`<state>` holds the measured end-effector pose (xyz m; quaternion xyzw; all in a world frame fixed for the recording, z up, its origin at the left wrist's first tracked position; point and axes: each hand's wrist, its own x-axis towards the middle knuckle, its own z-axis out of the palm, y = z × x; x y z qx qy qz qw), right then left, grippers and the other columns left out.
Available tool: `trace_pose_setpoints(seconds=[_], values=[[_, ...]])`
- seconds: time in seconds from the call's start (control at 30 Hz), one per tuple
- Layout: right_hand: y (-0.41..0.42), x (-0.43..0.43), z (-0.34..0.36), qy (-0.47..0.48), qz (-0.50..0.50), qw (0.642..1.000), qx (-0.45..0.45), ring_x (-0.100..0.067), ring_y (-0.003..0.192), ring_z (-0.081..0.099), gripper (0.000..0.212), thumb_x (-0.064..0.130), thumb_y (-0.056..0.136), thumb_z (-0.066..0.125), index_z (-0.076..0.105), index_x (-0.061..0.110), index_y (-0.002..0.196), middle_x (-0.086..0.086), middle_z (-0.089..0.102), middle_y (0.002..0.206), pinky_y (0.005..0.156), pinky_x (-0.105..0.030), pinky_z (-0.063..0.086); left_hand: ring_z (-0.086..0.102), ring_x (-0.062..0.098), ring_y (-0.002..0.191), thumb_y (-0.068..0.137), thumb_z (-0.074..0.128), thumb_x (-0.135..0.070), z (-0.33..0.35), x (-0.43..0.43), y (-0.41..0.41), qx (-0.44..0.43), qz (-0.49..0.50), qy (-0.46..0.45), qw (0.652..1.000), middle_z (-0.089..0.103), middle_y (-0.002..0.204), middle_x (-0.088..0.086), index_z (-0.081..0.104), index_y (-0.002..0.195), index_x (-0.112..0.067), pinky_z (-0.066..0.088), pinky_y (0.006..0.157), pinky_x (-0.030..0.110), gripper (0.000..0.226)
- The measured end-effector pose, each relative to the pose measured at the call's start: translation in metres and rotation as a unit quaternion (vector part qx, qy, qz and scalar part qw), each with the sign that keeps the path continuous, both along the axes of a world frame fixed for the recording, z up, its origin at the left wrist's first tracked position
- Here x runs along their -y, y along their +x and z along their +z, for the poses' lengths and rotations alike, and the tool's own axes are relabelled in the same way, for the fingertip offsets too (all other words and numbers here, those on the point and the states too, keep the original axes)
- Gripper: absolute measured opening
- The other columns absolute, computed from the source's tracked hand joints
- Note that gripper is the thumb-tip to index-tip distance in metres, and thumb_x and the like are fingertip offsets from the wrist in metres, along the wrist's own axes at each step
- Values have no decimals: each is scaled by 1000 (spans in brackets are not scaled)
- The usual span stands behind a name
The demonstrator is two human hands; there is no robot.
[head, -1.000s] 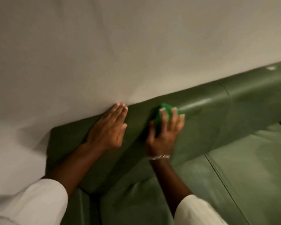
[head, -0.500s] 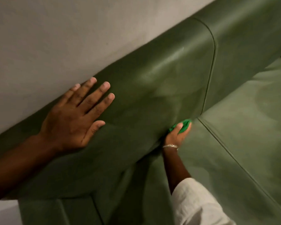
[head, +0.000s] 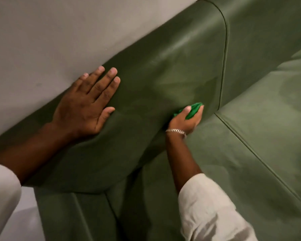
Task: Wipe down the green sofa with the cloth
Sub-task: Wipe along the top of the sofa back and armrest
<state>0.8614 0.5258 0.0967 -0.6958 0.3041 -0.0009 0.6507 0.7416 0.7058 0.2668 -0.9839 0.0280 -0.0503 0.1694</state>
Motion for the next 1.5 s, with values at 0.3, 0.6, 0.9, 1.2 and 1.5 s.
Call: trace_pose_setpoints(seconds=[0.3,0.6,0.9,1.2,1.5], values=[[-199,-49,-25,25,105,989,-96,-37,141,39,55,12,95,57,36,4,147,-22,41,151,118,-46,31,17,32,155,97,25,-48,-1,11,-5,8,74,-27,997,14,169,12,7,159,-13,24,123,51,74],[-29,116,-20,166,224,958,-67,-26,122,56,47,3,93,60,50,8,138,-19,57,139,107,-34,44,-6,18,156,91,21,-66,-18,49,-1,96,235,-133,958,17,167,17,7,159,-13,18,122,61,87],[213,281,11,32,266,958,99,-16,111,60,50,20,92,65,49,23,140,-10,59,137,97,-34,49,17,30,155,85,14,-66,-7,173,228,67,167,-124,976,20,166,17,23,156,-4,13,124,55,95],[411,273,122,-150,380,817,407,-21,133,50,52,29,89,66,51,21,138,-5,55,142,113,-42,42,20,30,155,91,18,-62,-5,229,421,70,165,-61,982,22,166,18,15,157,-3,20,125,46,89],[464,167,186,-381,569,559,468,-35,147,28,43,42,94,55,52,35,137,-11,45,151,117,-68,18,52,41,135,88,44,-56,-8,231,423,101,192,-61,974,50,148,28,48,141,7,41,114,50,82]])
